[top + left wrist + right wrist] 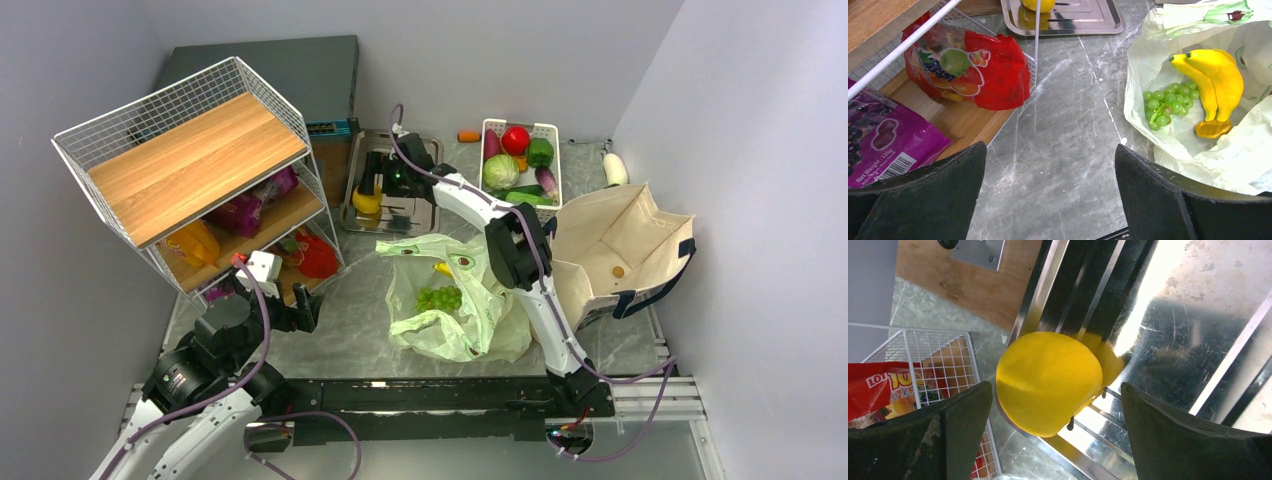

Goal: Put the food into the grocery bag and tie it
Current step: Pick up the fake fruit from the tray.

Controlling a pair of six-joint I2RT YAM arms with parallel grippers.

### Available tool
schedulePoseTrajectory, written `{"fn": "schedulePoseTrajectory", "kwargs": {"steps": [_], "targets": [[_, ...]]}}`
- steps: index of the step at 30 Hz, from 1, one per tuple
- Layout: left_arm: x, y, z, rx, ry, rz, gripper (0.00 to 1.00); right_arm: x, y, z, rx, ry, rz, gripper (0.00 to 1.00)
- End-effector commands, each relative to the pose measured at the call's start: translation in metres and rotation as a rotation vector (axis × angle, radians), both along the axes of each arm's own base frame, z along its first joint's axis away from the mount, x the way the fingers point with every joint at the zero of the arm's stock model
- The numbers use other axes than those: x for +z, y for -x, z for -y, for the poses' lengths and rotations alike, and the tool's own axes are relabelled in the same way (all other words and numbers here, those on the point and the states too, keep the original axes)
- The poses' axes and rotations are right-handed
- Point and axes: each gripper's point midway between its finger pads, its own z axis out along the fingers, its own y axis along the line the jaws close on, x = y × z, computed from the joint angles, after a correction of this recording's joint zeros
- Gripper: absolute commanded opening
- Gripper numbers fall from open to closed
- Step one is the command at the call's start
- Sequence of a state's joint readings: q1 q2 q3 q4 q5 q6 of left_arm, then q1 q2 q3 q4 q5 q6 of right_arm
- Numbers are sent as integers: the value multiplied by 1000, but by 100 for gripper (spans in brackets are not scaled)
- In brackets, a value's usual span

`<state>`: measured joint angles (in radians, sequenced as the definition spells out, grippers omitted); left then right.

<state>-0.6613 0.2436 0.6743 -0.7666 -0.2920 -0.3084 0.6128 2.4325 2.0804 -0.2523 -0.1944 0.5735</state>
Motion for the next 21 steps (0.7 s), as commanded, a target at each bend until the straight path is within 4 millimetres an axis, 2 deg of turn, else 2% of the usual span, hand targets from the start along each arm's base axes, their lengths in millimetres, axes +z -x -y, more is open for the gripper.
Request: {"fn": "schedulePoseTrajectory", "kwargs": {"steps": [1,10,15,18,21], "targets": [[10,-3,3,-9,24,43,99,25,-8,-21,26,-73,73,100],[11,-3,1,0,28,49,99,3,4,-32,62,-82,27,98],[11,-3,0,2,29,50,99,11,6,-27,69,-65,53,77],[12,-3,0,3,30,52,99,22,5,-19,61,-40,93,58],[12,-2,-1,7,32,52,99,40,4,-7,41,-11,137,54]]}}
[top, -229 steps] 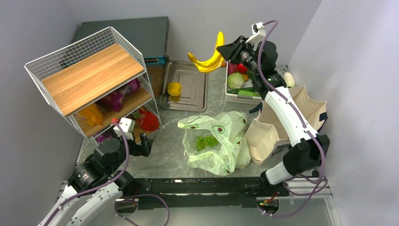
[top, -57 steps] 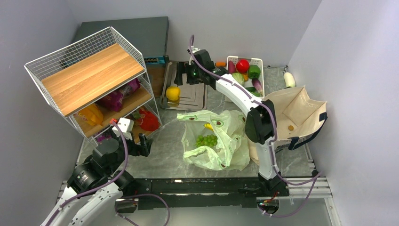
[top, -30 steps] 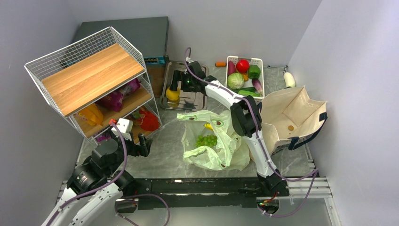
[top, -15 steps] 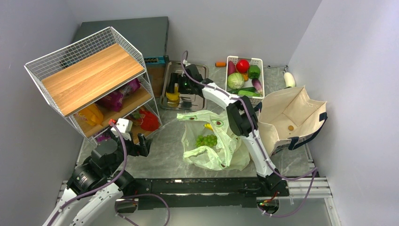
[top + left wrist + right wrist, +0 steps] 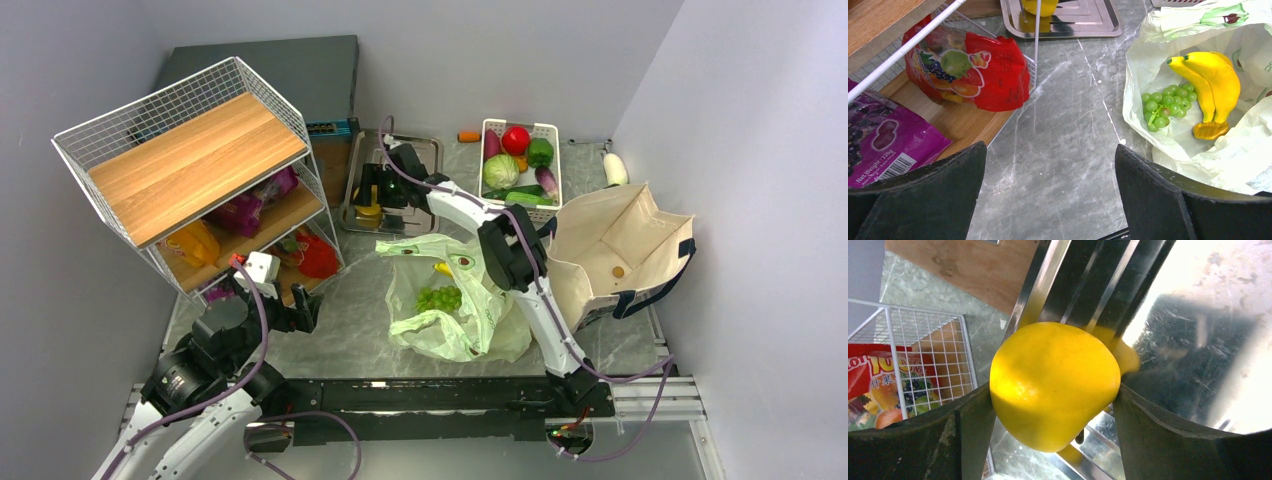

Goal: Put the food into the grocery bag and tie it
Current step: Pick up the fake fruit from the tray, then place the fake fruit in the grocery bag.

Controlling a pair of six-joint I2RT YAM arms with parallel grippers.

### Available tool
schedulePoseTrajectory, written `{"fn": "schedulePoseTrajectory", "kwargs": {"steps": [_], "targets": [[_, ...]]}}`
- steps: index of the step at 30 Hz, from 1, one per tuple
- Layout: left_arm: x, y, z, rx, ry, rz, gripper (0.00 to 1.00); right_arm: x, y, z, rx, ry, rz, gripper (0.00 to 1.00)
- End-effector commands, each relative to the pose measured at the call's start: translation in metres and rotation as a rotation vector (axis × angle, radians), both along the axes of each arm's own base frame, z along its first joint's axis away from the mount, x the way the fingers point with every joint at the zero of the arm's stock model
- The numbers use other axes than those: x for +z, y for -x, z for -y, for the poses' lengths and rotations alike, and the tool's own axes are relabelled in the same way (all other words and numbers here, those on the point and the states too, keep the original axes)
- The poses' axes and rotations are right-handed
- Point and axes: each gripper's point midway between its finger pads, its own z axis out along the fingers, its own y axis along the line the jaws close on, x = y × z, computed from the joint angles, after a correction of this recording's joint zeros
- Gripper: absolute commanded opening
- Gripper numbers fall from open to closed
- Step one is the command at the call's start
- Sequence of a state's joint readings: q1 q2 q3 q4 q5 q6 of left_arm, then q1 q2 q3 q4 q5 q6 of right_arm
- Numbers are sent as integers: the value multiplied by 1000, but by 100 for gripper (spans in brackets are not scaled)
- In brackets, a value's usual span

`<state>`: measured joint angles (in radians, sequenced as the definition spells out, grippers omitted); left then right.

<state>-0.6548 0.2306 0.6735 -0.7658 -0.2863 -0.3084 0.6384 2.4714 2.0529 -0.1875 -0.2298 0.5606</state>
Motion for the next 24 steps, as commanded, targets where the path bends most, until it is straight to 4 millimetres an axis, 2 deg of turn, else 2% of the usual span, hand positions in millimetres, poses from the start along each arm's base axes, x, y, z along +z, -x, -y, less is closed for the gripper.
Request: {"fn": "schedulePoseTrajectory", "kwargs": {"steps": [1,7,14,18,24], "targets": [[10,-3,0,7,21,43,99,71,-8,14,-24,0,154,54],[9,-4,0,8,20,41,99,119,-6,49,-62,74,254,54],[8,-5,1,6,14,34,99,199,5,100,-144,151,413,55],[7,-5,1,8,13,32,99,236,26,114,-142,128,458,56],[7,-5,1,9,13,31,99,285,81,118,-56,43,492,55]]}}
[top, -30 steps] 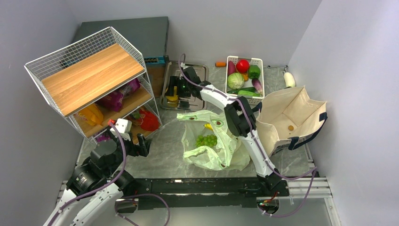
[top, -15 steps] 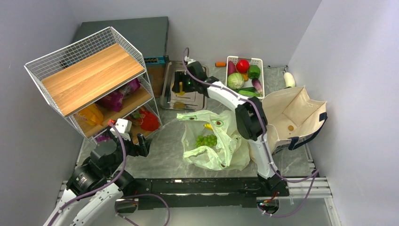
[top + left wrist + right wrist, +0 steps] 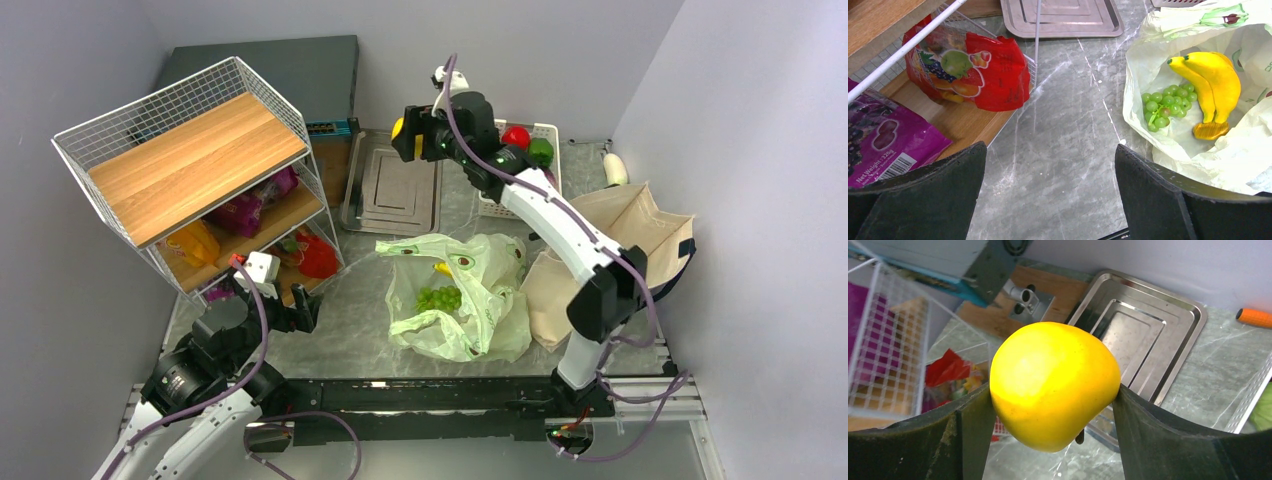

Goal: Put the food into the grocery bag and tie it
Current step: Place the fake fruit in the grocery bag.

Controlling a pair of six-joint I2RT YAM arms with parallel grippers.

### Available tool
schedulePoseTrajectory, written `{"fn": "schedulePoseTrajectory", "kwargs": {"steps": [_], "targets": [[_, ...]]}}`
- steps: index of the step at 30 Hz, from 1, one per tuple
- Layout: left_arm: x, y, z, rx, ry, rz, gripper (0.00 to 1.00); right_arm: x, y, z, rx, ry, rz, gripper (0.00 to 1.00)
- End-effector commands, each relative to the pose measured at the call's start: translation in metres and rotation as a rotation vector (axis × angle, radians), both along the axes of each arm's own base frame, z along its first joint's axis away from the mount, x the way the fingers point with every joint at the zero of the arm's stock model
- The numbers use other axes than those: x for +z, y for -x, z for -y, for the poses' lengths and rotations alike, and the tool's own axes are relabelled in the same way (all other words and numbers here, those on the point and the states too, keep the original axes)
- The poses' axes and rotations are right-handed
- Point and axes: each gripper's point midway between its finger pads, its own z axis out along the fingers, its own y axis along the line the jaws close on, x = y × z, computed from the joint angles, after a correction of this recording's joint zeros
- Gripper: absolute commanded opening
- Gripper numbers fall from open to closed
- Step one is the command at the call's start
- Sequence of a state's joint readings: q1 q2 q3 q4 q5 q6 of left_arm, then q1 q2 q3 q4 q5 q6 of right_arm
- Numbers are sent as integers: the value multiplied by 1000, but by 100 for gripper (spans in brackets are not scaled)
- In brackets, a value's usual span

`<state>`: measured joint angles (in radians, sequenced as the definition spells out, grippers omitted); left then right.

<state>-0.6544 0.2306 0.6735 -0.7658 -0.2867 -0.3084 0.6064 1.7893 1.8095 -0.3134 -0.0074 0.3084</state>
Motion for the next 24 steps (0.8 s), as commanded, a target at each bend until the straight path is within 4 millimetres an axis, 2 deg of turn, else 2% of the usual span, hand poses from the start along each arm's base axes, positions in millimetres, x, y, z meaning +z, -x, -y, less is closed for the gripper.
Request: {"fn": "schedulePoseTrajectory", "kwargs": {"steps": [1,6,10,13,18,24], "targets": [[7,-5,1,9,11,28,99,33,47,4,83,-5,34,55],[6,-5,1,8,8,25,99,56,115,-3,194,18,76,55],[6,-6,2,8,6,22,99,52,166,-10,284,44,58,55],[5,-6,1,11,5,20,100,39,194,-6,330,33,1,55],[5,-6,3,4,5,19,99,8,224,3,350,28,-82,55],[4,-7,3,2,-1,13,99,-40,232,7,306,125,-164,55]]}}
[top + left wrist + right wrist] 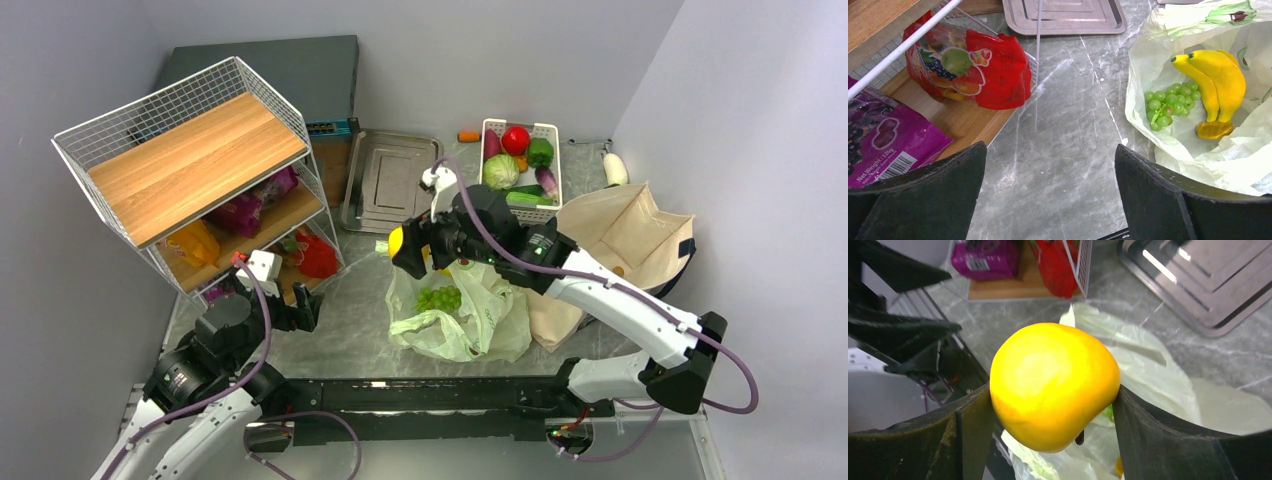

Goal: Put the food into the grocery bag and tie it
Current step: Place the fake fruit in the grocery bag.

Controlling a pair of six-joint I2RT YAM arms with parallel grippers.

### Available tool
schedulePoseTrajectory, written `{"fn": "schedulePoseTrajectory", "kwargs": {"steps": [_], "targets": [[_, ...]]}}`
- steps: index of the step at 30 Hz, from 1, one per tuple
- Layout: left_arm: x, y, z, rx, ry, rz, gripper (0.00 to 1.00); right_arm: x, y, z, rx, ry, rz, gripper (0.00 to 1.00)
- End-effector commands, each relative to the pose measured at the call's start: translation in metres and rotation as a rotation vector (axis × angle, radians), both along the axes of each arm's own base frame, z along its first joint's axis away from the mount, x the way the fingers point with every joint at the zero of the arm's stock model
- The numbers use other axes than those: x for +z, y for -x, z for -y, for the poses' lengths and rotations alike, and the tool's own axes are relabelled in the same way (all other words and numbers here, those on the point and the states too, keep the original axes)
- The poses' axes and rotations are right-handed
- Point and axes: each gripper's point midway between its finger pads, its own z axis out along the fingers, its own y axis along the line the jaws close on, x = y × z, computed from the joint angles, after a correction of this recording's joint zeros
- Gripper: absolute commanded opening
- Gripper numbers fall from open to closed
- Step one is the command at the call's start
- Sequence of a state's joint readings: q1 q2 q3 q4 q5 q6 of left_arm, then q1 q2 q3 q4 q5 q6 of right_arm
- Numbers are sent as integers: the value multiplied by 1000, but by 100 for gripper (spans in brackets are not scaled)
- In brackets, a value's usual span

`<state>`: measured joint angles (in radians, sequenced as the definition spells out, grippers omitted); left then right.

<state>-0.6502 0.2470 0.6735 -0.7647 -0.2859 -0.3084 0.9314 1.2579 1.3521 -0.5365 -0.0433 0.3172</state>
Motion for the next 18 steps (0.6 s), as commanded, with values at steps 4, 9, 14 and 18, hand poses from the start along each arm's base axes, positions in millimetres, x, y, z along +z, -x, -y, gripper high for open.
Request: {"fn": "schedulePoseTrajectory", "kwargs": {"steps": [4,9,14,18], "targets": [[7,-5,2,2,11,27,99,-44,2,12,-79,107,-59,54],[7,-5,2,6,10,26,99,-69,4,27,-118,187,-84,54],[5,-6,2,5,4,16,99,-97,2,49,-182,296,-102,54],[5,-7,2,6,4,17,99,-110,3,66,-220,373,-109,55]]}}
